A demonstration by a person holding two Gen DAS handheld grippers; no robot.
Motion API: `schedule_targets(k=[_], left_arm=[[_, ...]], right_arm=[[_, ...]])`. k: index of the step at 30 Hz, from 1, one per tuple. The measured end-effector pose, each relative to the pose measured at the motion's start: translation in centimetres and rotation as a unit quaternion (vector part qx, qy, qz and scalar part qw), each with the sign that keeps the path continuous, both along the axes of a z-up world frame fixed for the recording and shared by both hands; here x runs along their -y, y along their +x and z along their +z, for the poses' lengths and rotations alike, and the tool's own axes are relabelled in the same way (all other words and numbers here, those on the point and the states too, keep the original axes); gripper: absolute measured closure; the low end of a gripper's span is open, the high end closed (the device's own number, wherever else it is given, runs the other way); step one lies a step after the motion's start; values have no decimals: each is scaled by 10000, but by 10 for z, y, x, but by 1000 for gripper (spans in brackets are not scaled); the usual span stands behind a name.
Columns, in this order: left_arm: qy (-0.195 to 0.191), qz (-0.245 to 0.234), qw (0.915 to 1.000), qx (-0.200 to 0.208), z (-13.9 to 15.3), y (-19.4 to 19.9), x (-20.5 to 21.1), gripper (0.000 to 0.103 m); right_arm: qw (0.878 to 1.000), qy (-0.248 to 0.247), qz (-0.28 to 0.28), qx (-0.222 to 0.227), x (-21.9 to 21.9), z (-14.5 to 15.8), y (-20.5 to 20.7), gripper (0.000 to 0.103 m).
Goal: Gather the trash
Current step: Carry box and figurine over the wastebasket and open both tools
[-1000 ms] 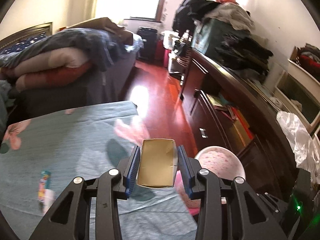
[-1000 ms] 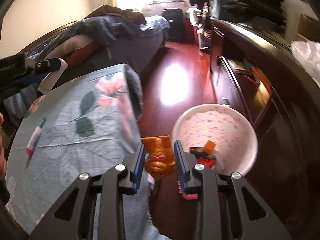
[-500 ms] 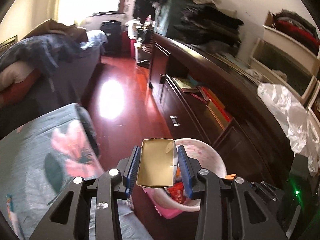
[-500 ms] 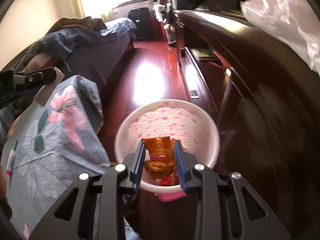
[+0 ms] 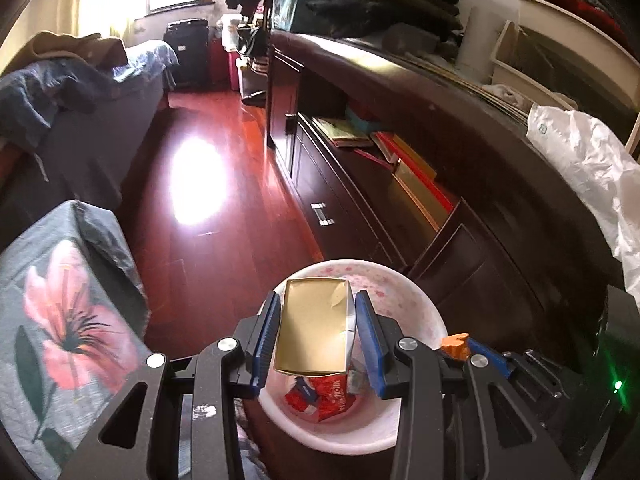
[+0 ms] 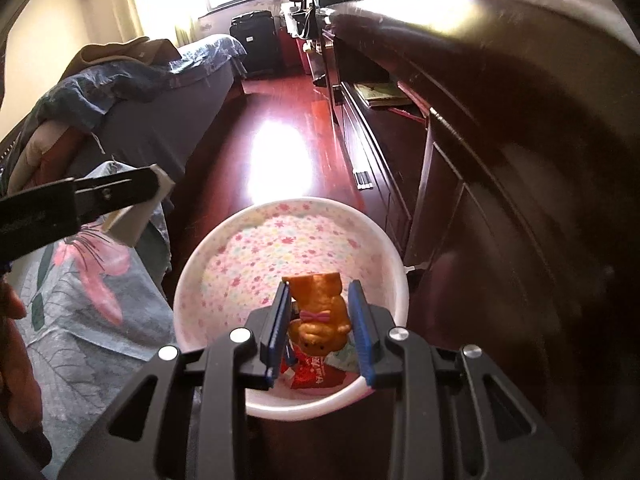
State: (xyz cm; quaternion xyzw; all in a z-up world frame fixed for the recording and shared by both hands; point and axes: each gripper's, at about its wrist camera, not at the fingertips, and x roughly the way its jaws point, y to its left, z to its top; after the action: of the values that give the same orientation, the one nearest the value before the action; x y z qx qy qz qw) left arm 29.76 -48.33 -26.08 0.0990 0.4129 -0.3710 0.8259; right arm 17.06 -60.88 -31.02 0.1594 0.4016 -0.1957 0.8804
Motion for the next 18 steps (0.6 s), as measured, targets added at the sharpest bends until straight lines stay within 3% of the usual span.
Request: schedule_targets(k=[2, 4, 6, 9, 18], left_arm=[[-40, -23, 10000, -62, -3, 2, 2, 64], [-128, -14, 9998, -130, -5, 3, 4, 51], [-250, 28, 9996, -107, -3, 4, 2, 31], [-369, 93, 9993, -12, 2, 2, -1, 21], [-383, 334, 9986, 157, 21, -1, -26, 18]], right_arm=[[10000, -5, 19, 14, 0, -5, 3, 70], [10000, -9, 14, -5, 2, -8, 3, 62], [10000, -6, 20, 8, 2, -10, 3, 58], [10000, -20, 46, 22, 0, -10, 3, 54], [9998, -42, 209, 53, -20, 7, 4, 49]])
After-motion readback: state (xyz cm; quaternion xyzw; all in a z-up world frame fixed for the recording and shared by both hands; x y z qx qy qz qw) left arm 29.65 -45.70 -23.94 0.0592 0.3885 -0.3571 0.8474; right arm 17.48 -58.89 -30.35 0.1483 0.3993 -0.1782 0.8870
